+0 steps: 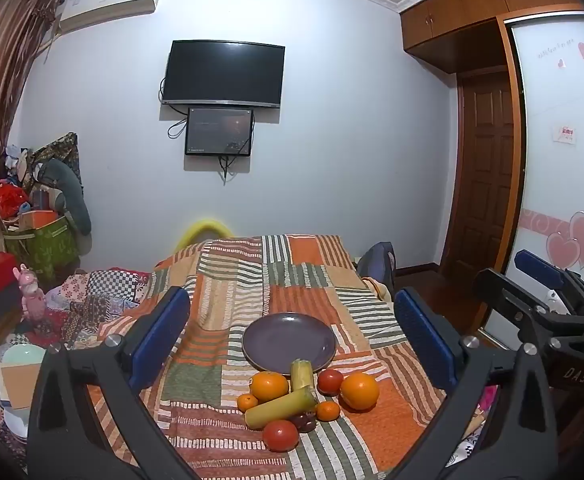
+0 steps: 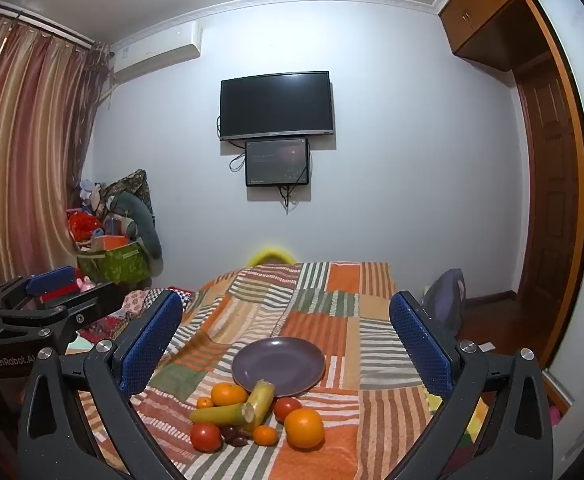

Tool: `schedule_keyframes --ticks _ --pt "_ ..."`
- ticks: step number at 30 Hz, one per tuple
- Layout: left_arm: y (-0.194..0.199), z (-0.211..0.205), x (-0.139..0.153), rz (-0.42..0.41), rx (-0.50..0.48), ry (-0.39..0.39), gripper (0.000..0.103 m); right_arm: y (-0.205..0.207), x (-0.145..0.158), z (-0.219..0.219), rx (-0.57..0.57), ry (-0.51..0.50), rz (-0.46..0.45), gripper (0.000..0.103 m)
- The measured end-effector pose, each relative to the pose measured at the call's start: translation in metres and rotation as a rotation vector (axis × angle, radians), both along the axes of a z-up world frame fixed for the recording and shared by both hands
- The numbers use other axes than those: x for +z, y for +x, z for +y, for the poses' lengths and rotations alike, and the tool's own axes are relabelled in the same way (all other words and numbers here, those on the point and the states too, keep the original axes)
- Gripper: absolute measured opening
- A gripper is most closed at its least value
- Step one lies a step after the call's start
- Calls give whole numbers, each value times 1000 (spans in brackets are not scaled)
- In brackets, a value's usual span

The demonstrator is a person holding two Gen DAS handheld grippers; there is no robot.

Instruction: Organize fruits

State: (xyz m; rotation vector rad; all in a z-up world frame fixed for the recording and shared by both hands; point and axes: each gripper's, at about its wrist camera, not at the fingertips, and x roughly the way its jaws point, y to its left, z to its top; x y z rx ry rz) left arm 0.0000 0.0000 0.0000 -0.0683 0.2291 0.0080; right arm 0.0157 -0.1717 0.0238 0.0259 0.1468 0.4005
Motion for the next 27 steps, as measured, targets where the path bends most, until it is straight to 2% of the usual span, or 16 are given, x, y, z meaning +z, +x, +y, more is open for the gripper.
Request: schedule_keyframes --ticks 27 --pt "-4 -4 1 4 -1 12 103 -2 -1 -1 2 11 -5 103"
